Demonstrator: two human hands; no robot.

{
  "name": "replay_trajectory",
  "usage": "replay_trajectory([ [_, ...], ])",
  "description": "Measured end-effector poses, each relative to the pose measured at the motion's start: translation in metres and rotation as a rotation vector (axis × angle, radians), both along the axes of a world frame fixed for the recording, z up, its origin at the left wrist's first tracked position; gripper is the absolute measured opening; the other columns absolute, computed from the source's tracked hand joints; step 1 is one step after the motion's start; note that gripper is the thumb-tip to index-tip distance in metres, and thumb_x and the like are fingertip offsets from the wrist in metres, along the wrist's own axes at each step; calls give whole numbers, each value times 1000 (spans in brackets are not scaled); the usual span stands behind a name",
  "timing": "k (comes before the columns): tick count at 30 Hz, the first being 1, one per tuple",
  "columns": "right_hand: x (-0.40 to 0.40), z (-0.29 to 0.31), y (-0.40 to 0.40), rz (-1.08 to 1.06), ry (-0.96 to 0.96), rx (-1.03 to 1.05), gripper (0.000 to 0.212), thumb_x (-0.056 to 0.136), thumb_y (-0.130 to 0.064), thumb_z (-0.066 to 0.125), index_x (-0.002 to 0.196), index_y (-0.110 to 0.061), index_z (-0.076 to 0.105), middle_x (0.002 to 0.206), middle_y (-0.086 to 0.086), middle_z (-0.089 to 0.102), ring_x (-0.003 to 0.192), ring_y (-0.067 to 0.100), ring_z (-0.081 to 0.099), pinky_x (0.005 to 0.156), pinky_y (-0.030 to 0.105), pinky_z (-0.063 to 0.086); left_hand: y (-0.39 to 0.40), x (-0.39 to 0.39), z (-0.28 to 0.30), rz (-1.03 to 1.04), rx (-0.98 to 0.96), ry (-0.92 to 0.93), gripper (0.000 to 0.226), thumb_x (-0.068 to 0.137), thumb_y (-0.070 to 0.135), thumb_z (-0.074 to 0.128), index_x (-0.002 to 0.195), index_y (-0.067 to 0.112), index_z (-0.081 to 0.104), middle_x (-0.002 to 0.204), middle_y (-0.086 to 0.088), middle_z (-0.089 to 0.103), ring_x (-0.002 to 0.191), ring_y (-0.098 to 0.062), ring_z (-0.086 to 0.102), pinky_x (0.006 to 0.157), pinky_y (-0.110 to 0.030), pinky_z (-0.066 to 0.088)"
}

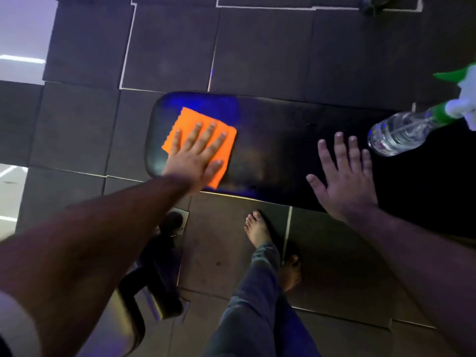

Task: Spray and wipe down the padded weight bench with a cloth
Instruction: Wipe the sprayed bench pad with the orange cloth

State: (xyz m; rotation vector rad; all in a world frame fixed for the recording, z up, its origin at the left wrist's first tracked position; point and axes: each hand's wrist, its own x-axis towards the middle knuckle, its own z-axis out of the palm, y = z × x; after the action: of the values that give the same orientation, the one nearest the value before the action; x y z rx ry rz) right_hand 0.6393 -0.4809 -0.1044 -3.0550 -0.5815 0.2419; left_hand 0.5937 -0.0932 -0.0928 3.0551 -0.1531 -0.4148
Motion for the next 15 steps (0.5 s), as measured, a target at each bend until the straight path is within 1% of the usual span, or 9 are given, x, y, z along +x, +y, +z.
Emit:
replay_trajectory([
  [2, 0, -7, 1, -6, -13, 10, 83, 101, -65, 29, 170, -25, 8, 178, 13, 1, 164, 39, 1, 131, 61, 5, -49, 33, -2, 279, -62, -44, 71, 106, 62, 21, 172, 43, 3, 183, 4, 3, 169, -32, -1, 128, -69, -3],
  [3, -1, -10, 1, -6, -27, 18, 83, 101, -65, 29, 170, -25, 8, 178, 13, 1, 164, 39, 0, 131, 61, 5, -78, 43, -3, 386, -91, -63, 71, 105, 63, 20, 172, 43, 6, 183, 4, 3, 169, -33, -1, 128, -69, -4],
  [4, -2, -12, 0, -4, -42, 27, 82, 101, -64, 29, 170, -25, 7, 179, 13, 0, 164, 39, 0, 131, 61, 5, -106, 44, -6, 447, -110, -84, 72, 105, 64, 21, 172, 43, 8, 183, 3, 6, 169, -34, 0, 128, -68, -4],
  [5, -2, -14, -1, 0, -53, 37, 82, 102, -64, 29, 171, -25, 6, 179, 12, 0, 164, 39, 0, 131, 61, 5, -131, 37, -9, 453, -115, -109, 72, 106, 64, 24, 173, 42, 11, 183, 2, 9, 169, -35, 2, 128, -68, -3],
  [6, -2, -14, -2, 4, -61, 47, 82, 102, -63, 29, 171, -25, 6, 179, 12, 0, 164, 39, 0, 131, 61, 6, -149, 22, -11, 407, -112, -122, 72, 106, 64, 28, 173, 40, 14, 183, 1, 12, 168, -36, 5, 129, -67, -2],
  [8, -1, -13, -2, 7, -60, 57, 81, 102, -63, 30, 171, -25, 7, 179, 12, 0, 164, 39, 0, 131, 62, 7, -153, -15, -13, 186, -120, -108, 72, 107, 62, 33, 173, 38, 17, 182, -1, 14, 168, -37, 9, 130, -68, 5],
  [11, 0, -10, -1, -6, -43, 58, 81, 102, -62, 29, 171, -25, 6, 179, 11, -1, 164, 38, -1, 131, 62, 8, -88, -47, -16, -166, -82, -80, 73, 107, 61, 37, 172, 35, 19, 181, -4, 19, 166, -39, 17, 130, -69, 14],
  [13, -2, -11, -1, -6, -50, 53, 81, 102, -62, 28, 171, -25, 6, 179, 11, -2, 164, 39, -1, 131, 62, 7, -45, -49, -15, -224, -14, -60, 73, 106, 60, 39, 171, 33, 18, 180, -5, 21, 166, -38, 20, 129, -68, 14],
  [15, -2, -12, 0, -6, -52, 50, 81, 102, -63, 28, 171, -25, 6, 179, 12, -1, 164, 39, 0, 131, 62, 7, -42, -37, -14, -105, -10, -53, 75, 106, 59, 39, 172, 34, 14, 182, -4, 15, 167, -37, 13, 130, -69, 7],
])
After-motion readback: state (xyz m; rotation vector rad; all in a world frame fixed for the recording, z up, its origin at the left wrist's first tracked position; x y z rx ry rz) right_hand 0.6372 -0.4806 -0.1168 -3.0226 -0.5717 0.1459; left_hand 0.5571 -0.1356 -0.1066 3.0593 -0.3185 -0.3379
